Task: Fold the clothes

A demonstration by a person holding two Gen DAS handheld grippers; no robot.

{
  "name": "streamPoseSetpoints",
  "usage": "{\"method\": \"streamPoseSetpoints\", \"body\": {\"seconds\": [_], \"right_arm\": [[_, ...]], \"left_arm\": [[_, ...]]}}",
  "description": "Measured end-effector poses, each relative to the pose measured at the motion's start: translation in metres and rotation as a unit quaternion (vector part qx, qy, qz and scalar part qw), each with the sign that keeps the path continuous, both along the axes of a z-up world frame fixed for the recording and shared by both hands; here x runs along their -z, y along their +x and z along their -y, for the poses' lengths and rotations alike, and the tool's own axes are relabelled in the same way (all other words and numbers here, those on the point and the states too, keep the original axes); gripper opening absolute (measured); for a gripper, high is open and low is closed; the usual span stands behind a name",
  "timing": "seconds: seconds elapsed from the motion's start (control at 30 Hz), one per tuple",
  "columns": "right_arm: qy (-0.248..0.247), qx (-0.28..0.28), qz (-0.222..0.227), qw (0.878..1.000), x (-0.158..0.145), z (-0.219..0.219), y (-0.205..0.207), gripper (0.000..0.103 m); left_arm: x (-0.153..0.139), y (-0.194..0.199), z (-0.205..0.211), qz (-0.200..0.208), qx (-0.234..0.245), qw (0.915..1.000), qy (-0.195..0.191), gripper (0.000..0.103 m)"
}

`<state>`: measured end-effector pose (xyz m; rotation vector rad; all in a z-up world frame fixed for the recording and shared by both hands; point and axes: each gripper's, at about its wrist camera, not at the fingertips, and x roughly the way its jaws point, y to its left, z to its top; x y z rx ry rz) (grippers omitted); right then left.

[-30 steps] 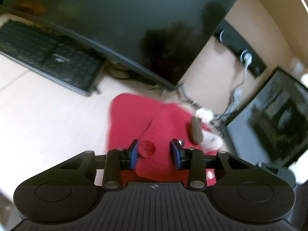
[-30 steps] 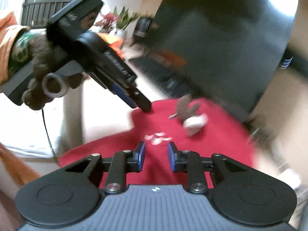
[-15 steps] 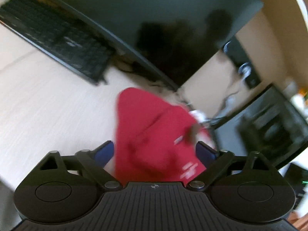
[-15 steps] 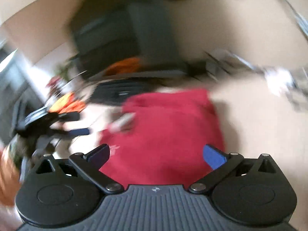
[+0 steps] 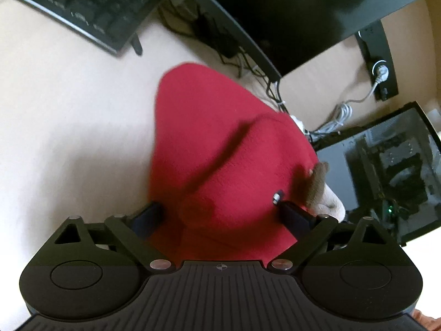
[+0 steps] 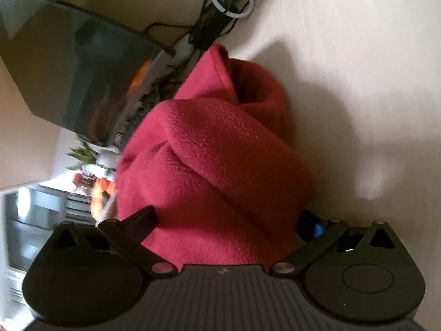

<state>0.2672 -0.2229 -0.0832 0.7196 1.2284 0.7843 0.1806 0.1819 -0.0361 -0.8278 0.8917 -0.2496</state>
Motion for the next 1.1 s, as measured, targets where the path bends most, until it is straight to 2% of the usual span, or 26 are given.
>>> {"method": "streamPoseSetpoints", "body": {"seconds": [0.1, 0.23, 0.4, 0.6, 0.77, 0.87, 0.97, 1.1], "right_arm": [[0.008, -0.007, 0.012, 1.0, -0.001, -0.009, -0.001, 0.103], [-0.011, -0.035, 0.064, 0.997, -0.018, -0.028, -0.009, 0.103], [-0.004, -0.052, 0.089, 0.995, -0.044, -0.041, -0.019, 0.103], [0.021, -0.077, 0.111, 0.991, -0.062, -0.085, -0.021, 0.103], [0.038, -0.099, 0.135, 0.985, -0.078, -0.142, -0.008, 0.103], [0.036, -0.105, 0.145, 0.983, -0.08, -0.181, 0.01, 0.103], [0.011, -0.101, 0.145, 0.984, -0.068, -0.215, 0.033, 0.103], [-0.039, -0.095, 0.16, 0.982, -0.058, -0.228, 0.034, 0.103]], "left_arm": [[-0.006, -0.002, 0.004, 0.008, -0.01, 0.9998, 0.013, 0.098], [-0.023, -0.005, 0.018, 0.031, 0.008, 0.9985, 0.045, 0.098], [-0.039, -0.017, 0.015, 0.054, 0.003, 0.998, 0.034, 0.096], [-0.064, -0.039, -0.006, 0.081, -0.023, 0.9955, 0.043, 0.096], [-0.08, -0.058, -0.047, 0.106, -0.055, 0.9912, 0.057, 0.096], [-0.082, -0.061, -0.08, 0.117, -0.077, 0.9882, 0.062, 0.096], [-0.073, -0.053, -0.109, 0.124, -0.11, 0.9837, 0.07, 0.096], [-0.044, -0.044, -0.13, 0.092, -0.134, 0.9828, 0.088, 0.094]]}}
